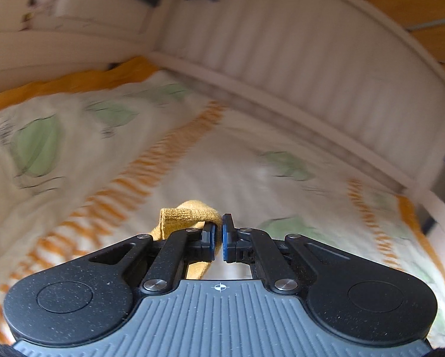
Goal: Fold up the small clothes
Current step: 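Close the left gripper on the sleeve cuff and lift it, then lay the sleeve across the sweater back with the left gripper and open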
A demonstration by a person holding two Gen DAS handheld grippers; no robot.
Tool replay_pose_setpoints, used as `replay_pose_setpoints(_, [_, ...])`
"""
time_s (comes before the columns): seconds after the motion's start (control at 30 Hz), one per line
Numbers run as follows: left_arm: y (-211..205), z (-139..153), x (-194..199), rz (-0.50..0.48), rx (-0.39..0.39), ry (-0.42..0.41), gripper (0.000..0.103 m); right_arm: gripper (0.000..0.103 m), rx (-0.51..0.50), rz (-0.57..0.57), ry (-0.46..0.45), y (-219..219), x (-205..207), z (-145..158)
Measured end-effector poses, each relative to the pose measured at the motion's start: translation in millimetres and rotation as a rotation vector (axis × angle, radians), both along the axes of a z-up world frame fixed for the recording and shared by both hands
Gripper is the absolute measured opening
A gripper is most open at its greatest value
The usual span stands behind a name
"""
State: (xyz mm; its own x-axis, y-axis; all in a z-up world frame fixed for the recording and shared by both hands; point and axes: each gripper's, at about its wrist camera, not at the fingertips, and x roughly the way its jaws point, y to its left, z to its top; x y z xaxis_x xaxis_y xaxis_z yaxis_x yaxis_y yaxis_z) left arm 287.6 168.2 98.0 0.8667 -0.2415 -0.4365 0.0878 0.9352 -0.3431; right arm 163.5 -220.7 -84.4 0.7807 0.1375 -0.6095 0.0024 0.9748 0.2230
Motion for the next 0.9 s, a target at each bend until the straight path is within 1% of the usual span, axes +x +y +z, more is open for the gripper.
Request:
replay_pose_setpoints(0.1, [-46.0,9.9,-2.0,-0.068,-0.015,-0.021,0.004,0.086,0.024,-0.004,-0.021,-15.0,-12.2,9.3])
replay_pose_setpoints(0.2, [-93.0,10.9,-5.5,-0.145,-0.021,-0.043,0.004,0.086,0.045,-0.009,-0.041,-34.2,-25.5,18.1])
replay_pose_setpoints(0.3, [-140.7,3.2,-8.3,-0.215,-0.035,-0.054,0.004,0.087,0.081,-0.034,-0.062,-55.4,-38.7,25.0])
replay_pose_setpoints(0.4, [-187.2,-14.6,-8.0,-0.267,-0.053,-0.02,0.004,0.087,0.112,-0.068,-0.094,-72.4,-47.0,30.0])
replay_pose_setpoints(0.43, [-203.2,-21.5,-8.8,-0.28,-0.045,-0.009,0.004,0.087,0.122,-0.079,-0.103,-76.9,-48.9,30.0])
replay_pose_setpoints(0.57, [-260.3,-54.2,-16.7,-0.332,0.023,0.015,0.005,0.087,0.154,-0.118,-0.114,-90.5,-49.6,24.4])
replay_pose_setpoints(0.63, [-282.5,-73.5,-19.3,-0.365,0.05,0.051,0.005,0.087,0.167,-0.13,-0.113,-94.4,-50.4,20.4])
replay_pose_setpoints(0.7, [-302.3,-90.8,-22.8,-0.377,0.096,0.097,0.006,0.087,0.18,-0.138,-0.114,-97.7,-51.7,18.2])
replay_pose_setpoints(0.8, [-322.0,-111.8,-28.7,-0.407,0.149,0.149,0.007,0.087,0.19,-0.142,-0.12,-100.3,-53.6,17.3])
replay_pose_setpoints(0.83, [-323.7,-116.5,-32.7,-0.415,0.158,0.159,0.011,0.087,0.188,-0.143,-0.123,-100.4,-53.3,17.2])
replay_pose_setpoints(0.87, [-326.1,-120.2,-35.5,-0.423,0.167,0.167,0.019,0.087,0.187,-0.145,-0.123,-100.6,-53.9,16.8])
replay_pose_setpoints(0.9, [-327.1,-123.2,-37.8,-0.428,0.173,0.169,0.024,0.087,0.187,-0.146,-0.122,-100.5,-54.3,16.0])
